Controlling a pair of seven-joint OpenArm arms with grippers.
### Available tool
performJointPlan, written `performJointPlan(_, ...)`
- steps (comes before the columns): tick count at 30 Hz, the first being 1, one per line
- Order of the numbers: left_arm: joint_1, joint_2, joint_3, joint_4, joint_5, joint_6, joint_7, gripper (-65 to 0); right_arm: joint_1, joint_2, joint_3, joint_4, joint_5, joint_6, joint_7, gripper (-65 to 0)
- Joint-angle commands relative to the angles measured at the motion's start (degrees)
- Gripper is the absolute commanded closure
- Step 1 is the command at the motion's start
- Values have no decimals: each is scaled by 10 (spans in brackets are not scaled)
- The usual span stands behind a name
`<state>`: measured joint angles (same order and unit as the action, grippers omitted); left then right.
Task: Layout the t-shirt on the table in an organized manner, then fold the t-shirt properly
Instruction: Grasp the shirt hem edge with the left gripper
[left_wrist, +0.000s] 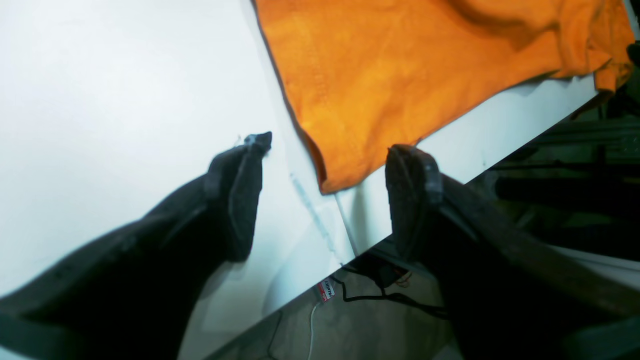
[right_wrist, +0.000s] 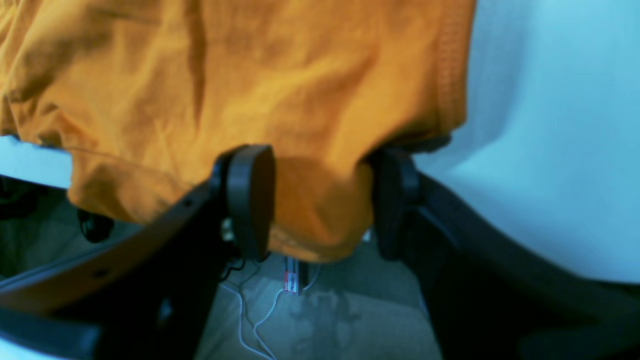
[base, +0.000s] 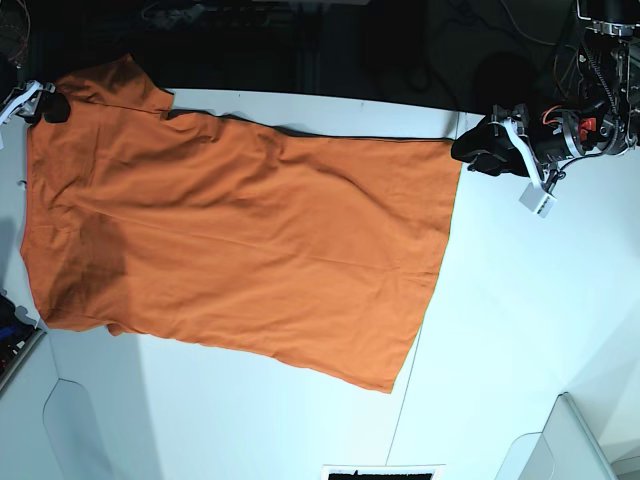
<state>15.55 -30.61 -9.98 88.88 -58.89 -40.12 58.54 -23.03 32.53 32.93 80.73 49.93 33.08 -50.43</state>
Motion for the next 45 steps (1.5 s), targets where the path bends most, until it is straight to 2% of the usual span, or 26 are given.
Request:
performJointPlan(1, 0, -8, -2, 5, 9, 1, 10, -421, -6, 8, 0, 0, -16, 4, -32, -316)
performJointPlan(3, 0, -8, -2, 5, 8, 1, 10, -420, -6, 8, 0, 0, -14, 4, -32, -301)
performJointPlan(5, 0, -8, -2, 5, 9, 1, 4, -405, -6, 8, 0, 0, -15, 4, -32, -212)
performJointPlan(6, 0, -8, -2, 5, 9, 1, 1, -346, -6, 7, 0, 0, -15, 4, -32, -141)
performJointPlan(8, 0, -8, -2, 5, 8, 1, -3, -172, -6, 7, 0, 0, -15, 4, -32, -2)
performJointPlan(10, 0, -8, -2, 5, 8, 1, -4, -29, -5, 8, 0, 0, -15, 4, -32, 0)
performJointPlan(11, 0, -9, -2, 7, 8, 1, -4, 0, -5, 8, 0, 0, -15, 4, -32, 0)
performJointPlan(23, -3, -27, -2, 112, -8, 1, -9, 0, 16, 8, 57, 53, -15, 4, -21, 0)
performJointPlan(28, -3, -27, -2, 112, 21, 1, -36, 0, 45, 9, 57, 53, -17, 4, -17, 0)
performJointPlan(33, -2, -28, -2, 112, 20, 1, -1, 0, 75, 10, 57, 53, -26, 4, -17, 0)
performJointPlan(34, -1, -28, -2, 112, 15, 1, 10, -25, 74, 10, 57, 53, -26, 4, -17, 0)
performJointPlan(35, 0, -28, -2, 112, 5, 1, 20, -85, 74, 10, 57, 53, -26, 4, -17, 0)
performJointPlan(38, 10, -27, -2, 112, -8, 1, 21, -336, 73, 10, 57, 51, -26, 3, -21, 0)
performJointPlan(39, 14, -26, -2, 111, 0, 1, 13, -377, 73, 10, 57, 51, -26, 3, -22, 0)
performJointPlan(43, 27, -24, -2, 96, 54, 1, -41, -382, 73, 10, 57, 51, -26, 3, -23, 0)
performJointPlan(45, 27, -14, -2, 74, 63, 1, -44, -382, 73, 10, 57, 51, -25, 3, -23, 0)
